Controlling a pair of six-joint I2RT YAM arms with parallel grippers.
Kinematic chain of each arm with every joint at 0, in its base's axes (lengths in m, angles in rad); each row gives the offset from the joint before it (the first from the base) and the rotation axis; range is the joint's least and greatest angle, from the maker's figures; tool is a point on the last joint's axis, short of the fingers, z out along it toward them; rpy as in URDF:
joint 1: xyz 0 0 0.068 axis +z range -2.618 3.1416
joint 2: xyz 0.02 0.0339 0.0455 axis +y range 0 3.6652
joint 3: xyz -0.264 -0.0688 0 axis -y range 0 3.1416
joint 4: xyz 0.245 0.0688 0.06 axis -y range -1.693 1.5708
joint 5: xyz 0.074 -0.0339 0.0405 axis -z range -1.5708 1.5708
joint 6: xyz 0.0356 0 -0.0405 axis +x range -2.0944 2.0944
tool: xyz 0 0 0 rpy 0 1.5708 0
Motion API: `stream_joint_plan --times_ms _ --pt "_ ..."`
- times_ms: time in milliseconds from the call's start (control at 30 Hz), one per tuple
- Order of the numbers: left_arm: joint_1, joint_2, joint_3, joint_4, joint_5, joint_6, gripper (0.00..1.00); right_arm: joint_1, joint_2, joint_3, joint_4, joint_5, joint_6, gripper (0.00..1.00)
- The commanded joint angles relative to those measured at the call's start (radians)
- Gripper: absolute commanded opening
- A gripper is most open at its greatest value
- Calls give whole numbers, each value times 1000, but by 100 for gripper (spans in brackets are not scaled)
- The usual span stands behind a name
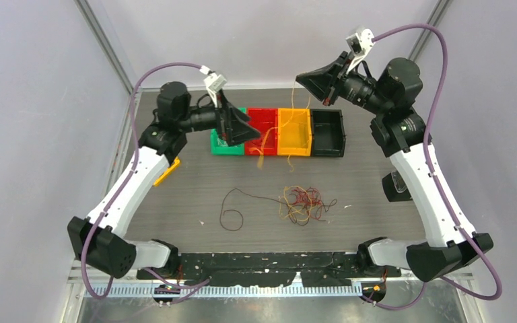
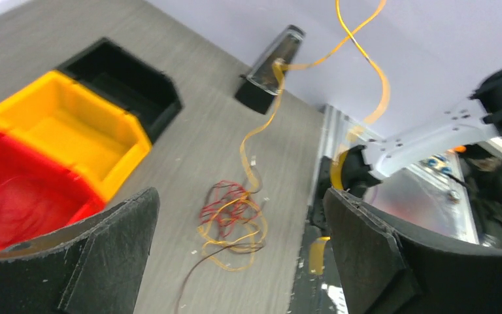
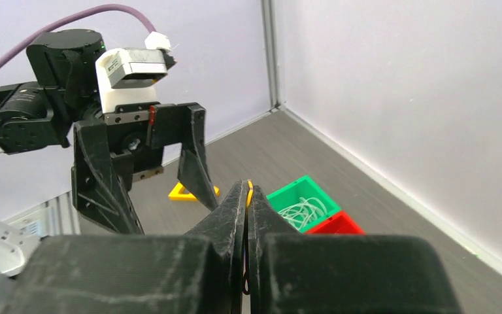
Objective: Untangle the cables
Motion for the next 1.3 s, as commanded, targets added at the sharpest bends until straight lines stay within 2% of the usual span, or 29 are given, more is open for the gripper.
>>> stream_joint_plan --times_ms 0,233,467,600,800,1033,1267 --pt "96 -98 -58 -73 -2 117 100 -3 -23 -24 69 86 -76 5" --pt "125 -166 -78 -167 -103 280 99 -4 43 -75 188 186 -167 5" --pt "139 -176 -94 -192 -183 313 100 -19 137 -143 341 345 -228 5" --pt "147 -172 -93 -222 -202 334 100 -28 191 -181 401 373 -241 5" --pt "160 -165 -94 -254 -221 361 100 -46 182 -197 323 364 -238 5" --pt "167 -155 -105 -248 -218 354 100 -46 128 -238 231 426 -248 5" --pt "171 -125 -92 -249 -216 330 100 -46 133 -272 154 453 -193 6"
